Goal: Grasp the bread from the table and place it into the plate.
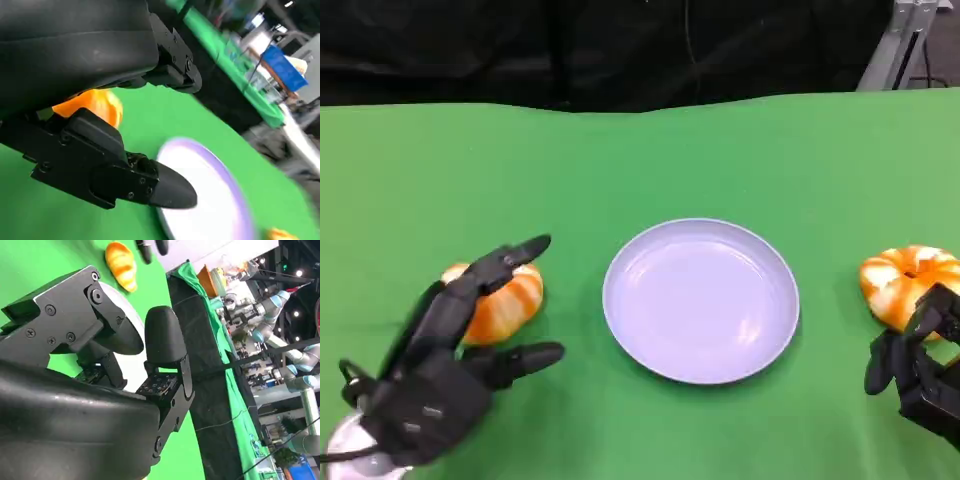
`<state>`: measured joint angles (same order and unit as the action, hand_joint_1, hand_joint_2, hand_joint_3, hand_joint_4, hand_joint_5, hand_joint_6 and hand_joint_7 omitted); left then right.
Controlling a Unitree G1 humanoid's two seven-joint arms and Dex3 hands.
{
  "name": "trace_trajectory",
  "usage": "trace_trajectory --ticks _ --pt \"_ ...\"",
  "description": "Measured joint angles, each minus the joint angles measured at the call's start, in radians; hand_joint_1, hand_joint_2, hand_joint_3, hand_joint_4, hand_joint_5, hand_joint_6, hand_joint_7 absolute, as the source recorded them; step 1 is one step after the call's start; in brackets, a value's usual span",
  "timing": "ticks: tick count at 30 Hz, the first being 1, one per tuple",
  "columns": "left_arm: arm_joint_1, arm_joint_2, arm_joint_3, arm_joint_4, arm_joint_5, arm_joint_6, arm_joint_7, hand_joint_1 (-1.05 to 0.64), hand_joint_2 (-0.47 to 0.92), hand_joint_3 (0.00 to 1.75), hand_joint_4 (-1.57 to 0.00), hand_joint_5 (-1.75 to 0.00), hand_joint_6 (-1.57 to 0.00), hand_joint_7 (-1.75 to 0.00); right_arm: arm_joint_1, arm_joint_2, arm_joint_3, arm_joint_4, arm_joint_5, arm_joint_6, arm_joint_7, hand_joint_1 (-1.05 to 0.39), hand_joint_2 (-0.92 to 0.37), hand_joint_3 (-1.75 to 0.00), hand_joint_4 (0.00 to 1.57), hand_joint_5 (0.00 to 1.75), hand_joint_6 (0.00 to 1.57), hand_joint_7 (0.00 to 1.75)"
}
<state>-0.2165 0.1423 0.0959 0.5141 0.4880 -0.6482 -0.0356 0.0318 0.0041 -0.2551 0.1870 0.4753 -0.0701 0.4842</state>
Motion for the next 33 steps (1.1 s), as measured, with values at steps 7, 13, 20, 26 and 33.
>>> trace_trajectory --ticks 7,13,20,26,33 --pt "-0.077 0.163 -0.183 -0.056 0.466 0.188 0.426 -0.99 0.87 0.0 -0.2 -0.01 -0.39 0.0 -0.005 -0.002 -0.003 0.001 0.0 0.0 -0.001 -0.05 -0.47 -1.36 0.92 1.75 0.79 1.65" --pt "-0.185 0.176 -0.321 0.101 0.522 0.351 0.484 -0.94 0.91 0.02 -0.22 -0.01 -0.39 0.0 -0.011 -0.001 -0.002 0.002 -0.002 -0.001 -0.001 -0.04 -0.47 -1.37 0.92 1.75 0.78 1.66" --pt "-0.26 0.175 -0.429 0.248 0.501 0.431 0.484 -0.9 0.92 0.11 -0.27 -0.02 -0.4 0.0 -0.011 -0.001 0.0 0.002 -0.004 -0.002 -0.005 -0.04 -0.47 -1.38 0.93 1.75 0.78 1.67" --pt "-0.305 0.176 -0.483 0.339 0.447 0.429 0.476 -0.88 0.92 0.12 -0.25 -0.01 -0.39 0.0 -0.012 0.0 -0.001 0.012 -0.004 -0.004 -0.003 -0.05 -0.47 -1.38 0.93 1.75 0.78 1.67" --pt "-0.324 0.184 -0.538 0.413 0.411 0.407 0.472 -0.87 0.92 0.17 -0.24 -0.01 -0.37 -0.01 -0.012 0.0 0.0 0.015 -0.004 -0.004 -0.003 -0.05 -0.47 -1.37 0.93 1.75 0.77 1.67"
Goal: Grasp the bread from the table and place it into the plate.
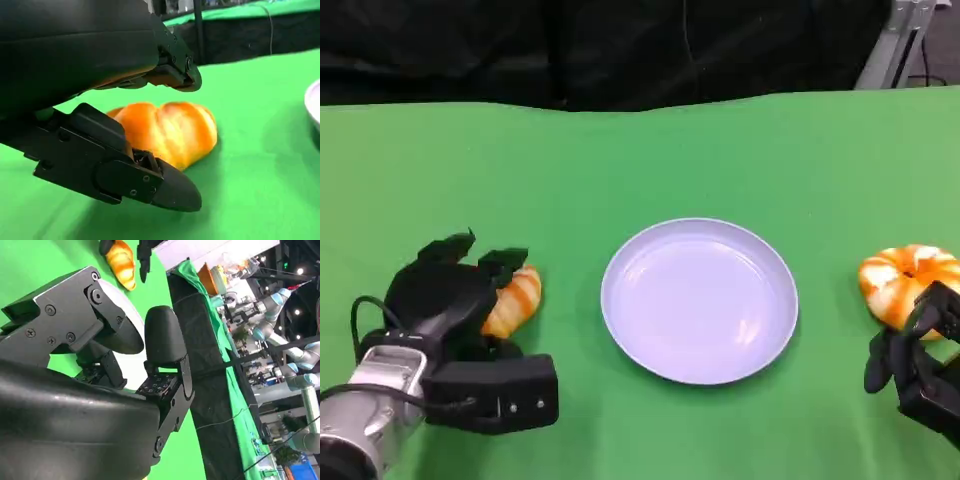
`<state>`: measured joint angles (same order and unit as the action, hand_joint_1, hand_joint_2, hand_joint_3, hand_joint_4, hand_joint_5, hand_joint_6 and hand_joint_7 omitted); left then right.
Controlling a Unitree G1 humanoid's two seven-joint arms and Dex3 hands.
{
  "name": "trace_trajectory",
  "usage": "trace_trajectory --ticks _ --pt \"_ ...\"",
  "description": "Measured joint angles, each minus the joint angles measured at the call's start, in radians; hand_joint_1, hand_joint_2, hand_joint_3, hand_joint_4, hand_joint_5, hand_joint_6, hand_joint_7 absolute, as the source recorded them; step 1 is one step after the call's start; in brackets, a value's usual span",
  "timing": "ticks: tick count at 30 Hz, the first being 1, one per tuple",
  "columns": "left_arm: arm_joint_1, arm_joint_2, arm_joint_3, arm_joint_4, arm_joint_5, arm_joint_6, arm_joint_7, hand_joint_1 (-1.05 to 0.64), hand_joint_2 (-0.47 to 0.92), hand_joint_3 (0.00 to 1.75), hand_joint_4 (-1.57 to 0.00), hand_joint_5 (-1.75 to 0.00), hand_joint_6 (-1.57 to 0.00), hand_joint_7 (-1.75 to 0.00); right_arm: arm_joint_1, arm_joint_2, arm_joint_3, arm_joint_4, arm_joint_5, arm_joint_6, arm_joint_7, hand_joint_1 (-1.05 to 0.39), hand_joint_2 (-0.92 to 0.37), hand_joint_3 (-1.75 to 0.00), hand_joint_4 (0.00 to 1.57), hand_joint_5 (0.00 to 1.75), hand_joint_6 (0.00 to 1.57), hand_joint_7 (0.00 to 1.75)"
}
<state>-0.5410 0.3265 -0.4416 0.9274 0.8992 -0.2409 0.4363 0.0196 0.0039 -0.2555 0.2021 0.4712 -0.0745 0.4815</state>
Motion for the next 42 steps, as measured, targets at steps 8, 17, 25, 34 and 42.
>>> trace_trajectory --ticks 8,17,25,34,42 --pt "-0.004 0.038 -0.032 0.018 -0.024 -0.017 -0.009 -0.86 0.92 0.2 -0.31 -0.03 -0.42 -0.02 0.0 0.0 0.0 0.0 0.001 0.0 0.0 -0.05 -0.47 -1.37 0.93 1.75 0.77 1.66" --pt "-0.004 0.043 -0.047 0.02 -0.049 -0.02 -0.019 -0.82 0.92 0.23 -0.35 -0.03 -0.44 -0.02 -0.002 0.0 -0.001 0.002 0.0 0.0 0.001 -0.04 -0.48 -1.36 0.93 1.75 0.78 1.67" --pt "-0.008 0.043 -0.05 0.044 -0.077 -0.035 -0.039 -0.79 0.92 0.24 -0.39 -0.04 -0.46 -0.02 -0.002 0.0 -0.001 0.002 0.0 0.0 0.0 -0.05 -0.48 -1.36 0.93 1.75 0.77 1.67" --pt "-0.066 0.014 -0.077 0.157 -0.086 -0.047 -0.018 -0.78 0.92 0.26 -0.41 -0.03 -0.48 -0.02 -0.001 0.0 -0.001 0.001 0.0 0.0 0.0 -0.04 -0.48 -1.37 0.93 1.75 0.77 1.67" --pt "-0.089 -0.005 -0.084 0.207 -0.097 -0.049 0.0 -0.65 0.92 0.24 -0.48 -0.05 -0.53 -0.03 -0.001 0.0 -0.002 0.001 0.001 0.0 0.001 -0.04 -0.49 -1.36 0.93 1.75 0.77 1.67"
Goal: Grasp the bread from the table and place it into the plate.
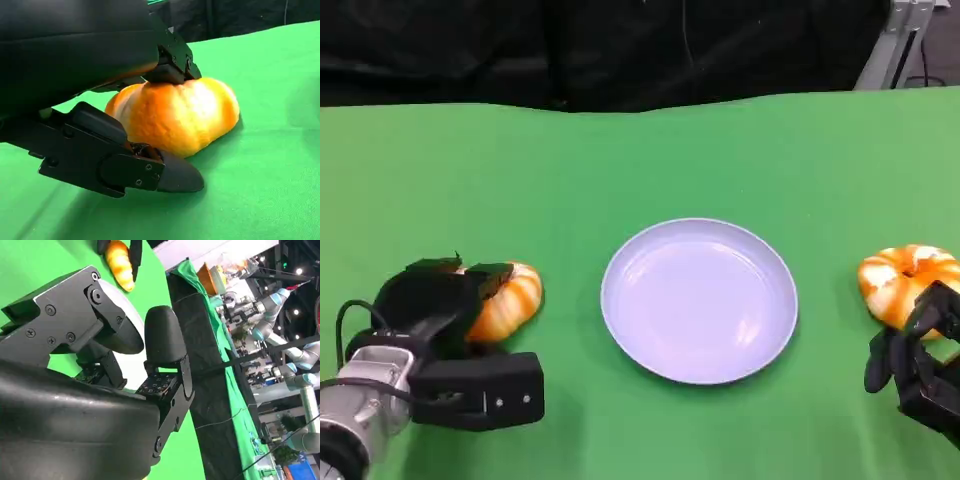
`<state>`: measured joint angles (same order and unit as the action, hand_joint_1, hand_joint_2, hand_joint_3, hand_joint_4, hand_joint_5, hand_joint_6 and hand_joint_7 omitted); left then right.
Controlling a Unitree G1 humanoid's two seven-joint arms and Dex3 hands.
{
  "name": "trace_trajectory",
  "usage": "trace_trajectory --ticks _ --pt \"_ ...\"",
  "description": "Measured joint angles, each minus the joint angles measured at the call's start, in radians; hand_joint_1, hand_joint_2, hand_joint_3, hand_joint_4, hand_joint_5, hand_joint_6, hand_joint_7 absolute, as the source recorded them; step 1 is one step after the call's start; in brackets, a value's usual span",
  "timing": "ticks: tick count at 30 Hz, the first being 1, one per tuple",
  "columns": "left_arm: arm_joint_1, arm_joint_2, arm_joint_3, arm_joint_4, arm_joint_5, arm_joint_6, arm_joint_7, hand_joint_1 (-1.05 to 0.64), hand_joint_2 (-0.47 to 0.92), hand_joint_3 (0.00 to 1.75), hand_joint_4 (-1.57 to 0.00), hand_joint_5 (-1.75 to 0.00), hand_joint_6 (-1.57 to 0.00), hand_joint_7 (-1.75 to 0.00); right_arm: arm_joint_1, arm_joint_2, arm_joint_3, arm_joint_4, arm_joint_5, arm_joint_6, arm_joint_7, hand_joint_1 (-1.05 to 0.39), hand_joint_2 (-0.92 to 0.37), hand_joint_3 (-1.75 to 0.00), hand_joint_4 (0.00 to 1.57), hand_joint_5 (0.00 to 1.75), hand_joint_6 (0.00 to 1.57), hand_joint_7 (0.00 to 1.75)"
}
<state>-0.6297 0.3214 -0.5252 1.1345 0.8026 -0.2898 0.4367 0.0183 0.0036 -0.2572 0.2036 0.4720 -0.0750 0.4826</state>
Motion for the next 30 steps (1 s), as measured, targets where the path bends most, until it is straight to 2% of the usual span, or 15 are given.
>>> trace_trajectory --ticks 4,8,11,12,14,15,16,17,19,25,26,27,28,30 --pt "-0.001 -0.019 0.002 0.014 -0.017 0.012 0.035 -0.5 0.92 0.18 -0.59 -0.07 -0.62 -0.05 0.0 0.0 -0.001 0.0 0.003 0.0 0.003 -0.05 -0.48 -1.36 0.93 1.75 0.77 1.66" --pt "-0.001 -0.034 0.001 0.022 -0.022 0.033 0.071 -0.31 0.92 0.14 -0.76 -0.09 -0.76 -0.07 0.0 0.0 -0.002 0.0 0.004 0.0 0.007 -0.05 -0.48 -1.36 0.93 1.75 0.78 1.65" --pt "-0.001 -0.04 0.003 0.025 -0.03 0.033 0.084 -0.25 0.92 0.22 -0.9 -0.1 -0.87 -0.07 0.0 0.0 -0.002 0.0 0.004 0.0 0.007 -0.04 -0.48 -1.36 0.93 1.75 0.77 1.65" --pt "-0.001 -0.04 0.005 0.025 -0.032 0.032 0.088 -0.23 0.92 0.25 -1.0 -0.15 -0.93 -0.08 0.0 0.0 -0.003 0.0 0.004 0.0 0.008 -0.05 -0.48 -1.36 0.93 1.75 0.78 1.65" --pt "-0.001 -0.043 0.01 0.026 -0.039 0.03 0.1 -0.21 0.92 0.28 -1.04 -0.18 -0.95 -0.09 0.0 0.0 -0.003 0.0 0.004 0.0 0.009 -0.05 -0.48 -1.36 0.93 1.75 0.78 1.65" --pt "-0.001 -0.044 0.014 0.026 -0.046 0.03 0.102 -0.19 0.92 0.26 -0.84 -0.9 -1.08 -0.07 0.0 0.0 -0.003 0.0 0.004 0.0 0.009 -0.05 -0.48 -1.36 0.93 1.75 0.78 1.65" --pt "-0.001 -0.045 0.015 0.026 -0.053 0.029 0.11 -0.18 0.92 0.25 -0.72 -1.23 -1.13 -0.05 0.0 0.0 -0.003 0.0 0.004 0.0 0.009 -0.05 -0.48 -1.36 0.93 1.75 0.78 1.65" --pt "-0.001 -0.046 0.016 0.026 -0.055 0.028 0.123 -0.17 0.92 0.25 -0.66 -1.4 -1.15 -0.05 0.0 0.0 -0.003 0.0 0.004 0.0 0.008 -0.05 -0.48 -1.36 0.93 1.75 0.78 1.65" --pt "-0.001 -0.046 0.018 0.026 -0.062 0.021 0.139 -0.18 0.92 0.19 -0.64 -1.55 -1.24 -0.08 0.0 0.0 -0.003 0.0 0.004 0.0 0.008 -0.05 -0.49 -1.36 0.93 1.75 0.78 1.65" --pt "-0.001 -0.046 0.024 0.019 -0.079 0.01 0.133 -0.17 0.92 0.21 -0.64 -1.62 -1.29 -0.09 0.0 0.0 -0.003 -0.003 0.004 0.003 0.003 -0.05 -0.49 -1.35 0.92 1.75 0.77 1.65" --pt "-0.001 -0.046 0.024 0.019 -0.08 0.009 0.133 -0.14 0.9 0.34 -0.63 -1.69 -1.09 -0.64 0.0 0.0 -0.003 -0.004 0.004 0.004 0.003 -0.05 -0.49 -1.35 0.92 1.75 0.77 1.65" --pt "0.001 -0.045 0.026 0.014 -0.085 0.006 0.133 -0.13 0.91 0.38 -0.63 -1.72 -0.92 -1.01 0.001 0.0 -0.003 -0.004 0.004 0.004 0.003 -0.05 -0.49 -1.35 0.92 1.75 0.77 1.65" --pt "0.003 -0.044 0.03 0.006 -0.092 -0.006 0.134 -0.13 0.91 0.4 -0.62 -1.74 -0.81 -1.24 0.001 0.0 -0.003 -0.004 0.004 0.004 0.003 -0.05 -0.49 -1.35 0.92 1.75 0.77 1.65" --pt "0.01 -0.042 0.039 -0.013 -0.1 -0.029 0.137 -0.13 0.91 0.41 -0.62 -1.74 -0.74 -1.39 0.001 0.0 -0.003 -0.004 0.004 0.004 0.003 -0.05 -0.49 -1.35 0.92 1.75 0.77 1.65"
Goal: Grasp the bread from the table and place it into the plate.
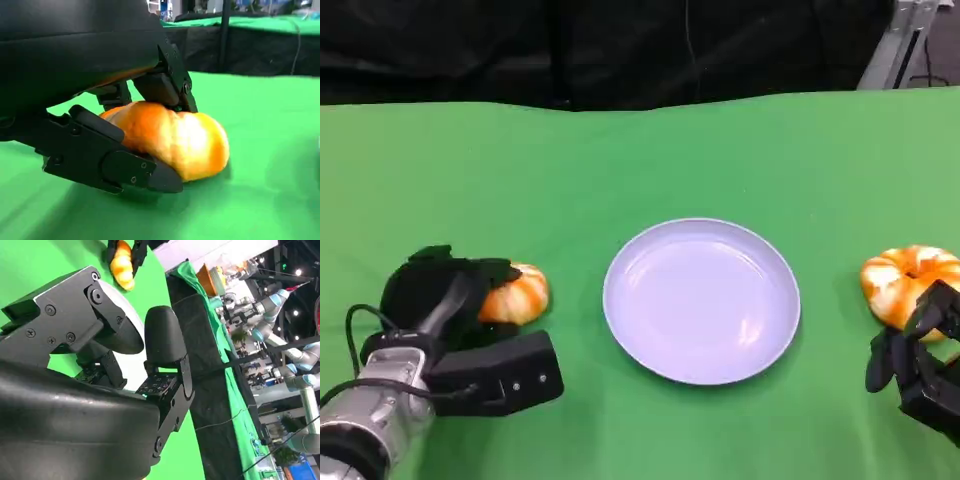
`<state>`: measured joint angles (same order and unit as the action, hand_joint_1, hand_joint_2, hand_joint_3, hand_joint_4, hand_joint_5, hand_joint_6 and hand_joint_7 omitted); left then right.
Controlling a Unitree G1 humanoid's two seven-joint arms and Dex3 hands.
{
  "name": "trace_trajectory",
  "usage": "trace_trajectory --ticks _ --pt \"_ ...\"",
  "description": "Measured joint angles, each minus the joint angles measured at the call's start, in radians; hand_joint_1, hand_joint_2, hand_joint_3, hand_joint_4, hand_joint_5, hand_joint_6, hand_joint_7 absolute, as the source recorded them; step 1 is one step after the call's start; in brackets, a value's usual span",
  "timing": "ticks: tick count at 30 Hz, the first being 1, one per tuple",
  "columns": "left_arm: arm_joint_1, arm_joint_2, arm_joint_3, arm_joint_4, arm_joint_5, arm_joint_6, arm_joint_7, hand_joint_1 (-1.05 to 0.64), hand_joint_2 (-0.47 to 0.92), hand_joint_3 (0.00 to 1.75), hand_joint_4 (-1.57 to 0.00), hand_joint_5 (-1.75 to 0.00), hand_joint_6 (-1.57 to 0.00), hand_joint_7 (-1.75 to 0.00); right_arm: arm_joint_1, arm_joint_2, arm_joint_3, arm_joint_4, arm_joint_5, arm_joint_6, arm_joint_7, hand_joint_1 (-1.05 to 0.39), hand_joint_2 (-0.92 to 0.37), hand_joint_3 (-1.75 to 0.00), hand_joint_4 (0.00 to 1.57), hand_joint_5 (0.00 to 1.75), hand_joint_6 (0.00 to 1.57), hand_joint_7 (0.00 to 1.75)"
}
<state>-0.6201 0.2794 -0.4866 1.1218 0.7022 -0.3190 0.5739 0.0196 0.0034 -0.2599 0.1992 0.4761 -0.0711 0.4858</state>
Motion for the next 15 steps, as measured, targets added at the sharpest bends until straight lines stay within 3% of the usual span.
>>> trace_trajectory --ticks 4,15 --pt "0.003 0.003 0.006 -0.022 -0.002 -0.023 0.004 -0.14 0.92 0.41 -0.62 -1.75 -0.68 -1.5 0.0 0.0 0.0 0.0 0.0 0.0 0.0 -0.05 -0.49 -1.35 0.92 1.75 0.76 1.66" --pt "0.025 0.018 0.01 -0.11 0.001 -0.037 0.006 -0.14 0.92 0.39 -0.6 -1.75 -0.71 -1.45 0.001 0.0 0.0 0.0 0.0 0.0 0.0 -0.05 -0.49 -1.35 0.92 1.75 0.76 1.66"
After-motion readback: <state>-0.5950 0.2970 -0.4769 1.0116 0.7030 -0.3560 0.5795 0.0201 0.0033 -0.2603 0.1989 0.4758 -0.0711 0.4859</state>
